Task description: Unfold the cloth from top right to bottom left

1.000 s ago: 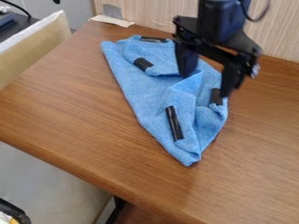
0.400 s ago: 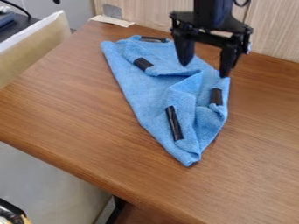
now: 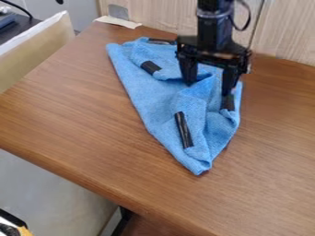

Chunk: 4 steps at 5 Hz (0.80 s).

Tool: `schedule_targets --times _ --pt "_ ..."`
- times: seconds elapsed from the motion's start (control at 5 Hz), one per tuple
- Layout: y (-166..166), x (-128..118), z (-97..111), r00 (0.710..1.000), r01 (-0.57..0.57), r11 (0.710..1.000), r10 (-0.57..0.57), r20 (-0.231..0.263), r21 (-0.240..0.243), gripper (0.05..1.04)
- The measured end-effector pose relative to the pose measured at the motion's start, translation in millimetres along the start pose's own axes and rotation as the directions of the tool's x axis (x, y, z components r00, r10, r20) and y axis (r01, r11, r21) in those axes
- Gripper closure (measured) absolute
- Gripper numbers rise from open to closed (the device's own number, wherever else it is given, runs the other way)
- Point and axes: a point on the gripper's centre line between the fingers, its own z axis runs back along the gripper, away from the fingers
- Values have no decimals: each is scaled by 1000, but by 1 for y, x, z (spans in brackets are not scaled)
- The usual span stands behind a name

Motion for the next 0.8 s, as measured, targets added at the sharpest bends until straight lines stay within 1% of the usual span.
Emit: schedule_targets --times 0.2,0.4,0.6,0.8 --pt "3 0 -3 1000 -1 1000 1 -9 4 133" --pt "5 0 -4 1000 -3 1000 3 -4 13 420" --pt "3 -5 -9 1000 12 1000 -12 -15 13 727" --pt "2 -7 -11 1000 11 1000 -11 -20 14 938"
